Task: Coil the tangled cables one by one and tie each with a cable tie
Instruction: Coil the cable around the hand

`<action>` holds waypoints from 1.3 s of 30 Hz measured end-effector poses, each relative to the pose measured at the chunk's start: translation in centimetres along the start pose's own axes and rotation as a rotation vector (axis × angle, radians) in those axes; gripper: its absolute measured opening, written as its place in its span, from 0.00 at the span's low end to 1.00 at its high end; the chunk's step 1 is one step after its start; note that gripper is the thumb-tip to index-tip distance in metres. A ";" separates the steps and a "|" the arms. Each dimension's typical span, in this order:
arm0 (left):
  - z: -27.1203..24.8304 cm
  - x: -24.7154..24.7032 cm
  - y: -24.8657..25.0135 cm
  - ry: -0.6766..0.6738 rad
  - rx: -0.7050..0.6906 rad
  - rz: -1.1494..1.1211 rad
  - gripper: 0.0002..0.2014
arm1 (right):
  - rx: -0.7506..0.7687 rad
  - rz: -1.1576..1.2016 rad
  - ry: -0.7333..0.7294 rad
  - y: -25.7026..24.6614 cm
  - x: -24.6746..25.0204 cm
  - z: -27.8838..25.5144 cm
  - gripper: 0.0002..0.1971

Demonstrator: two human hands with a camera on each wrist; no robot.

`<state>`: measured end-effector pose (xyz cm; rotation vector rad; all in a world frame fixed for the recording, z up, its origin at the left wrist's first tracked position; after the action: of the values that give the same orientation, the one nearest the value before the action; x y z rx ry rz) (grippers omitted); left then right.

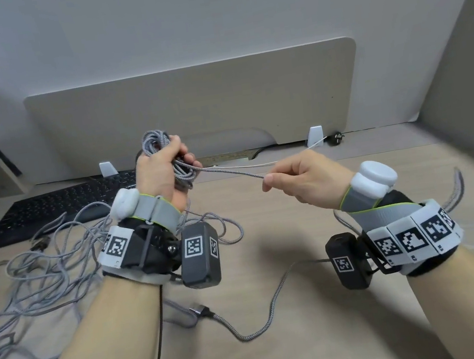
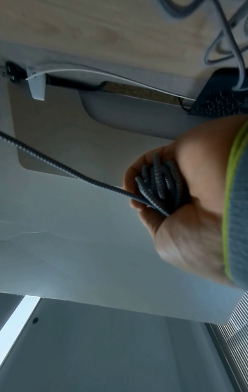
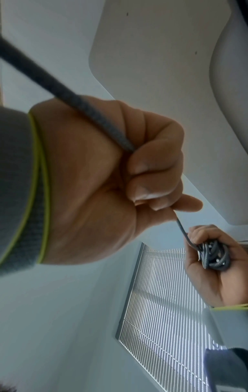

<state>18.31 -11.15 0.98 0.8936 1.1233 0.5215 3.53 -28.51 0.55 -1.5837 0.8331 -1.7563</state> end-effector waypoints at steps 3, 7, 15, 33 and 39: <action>-0.8 -1.0 0.4 -0.033 -0.027 0.109 0.11 | -0.013 -0.044 0.003 0.2 0.2 -0.1 0.13; -3.1 -4.9 -1.6 -0.264 0.035 0.521 0.07 | -0.011 -0.096 0.016 0.1 0.2 0.0 0.12; -6.8 -8.4 -7.0 -0.542 0.254 0.658 0.03 | -0.029 -0.069 0.139 0.5 2.1 0.0 0.14; -1.8 -2.0 -3.4 -0.086 0.047 0.424 0.11 | 0.000 0.074 0.144 0.3 2.7 -0.3 0.15; -3.0 -4.6 -6.6 -0.292 0.171 0.414 0.15 | 0.072 0.176 0.143 -0.7 2.2 -0.2 0.13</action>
<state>13.35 -17.27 -2.46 1.3195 0.7241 0.6132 3.11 -29.79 2.44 -1.3093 0.9358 -1.7663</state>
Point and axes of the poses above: each hand's wrist, its own z-axis towards the middle knuckle, its own x-axis out of the back of the hand, y = z × x, the point moved 9 cm from there along z, towards the middle knuckle, and after that the axes turned 6 degrees about -y, right-handed, at the moved point
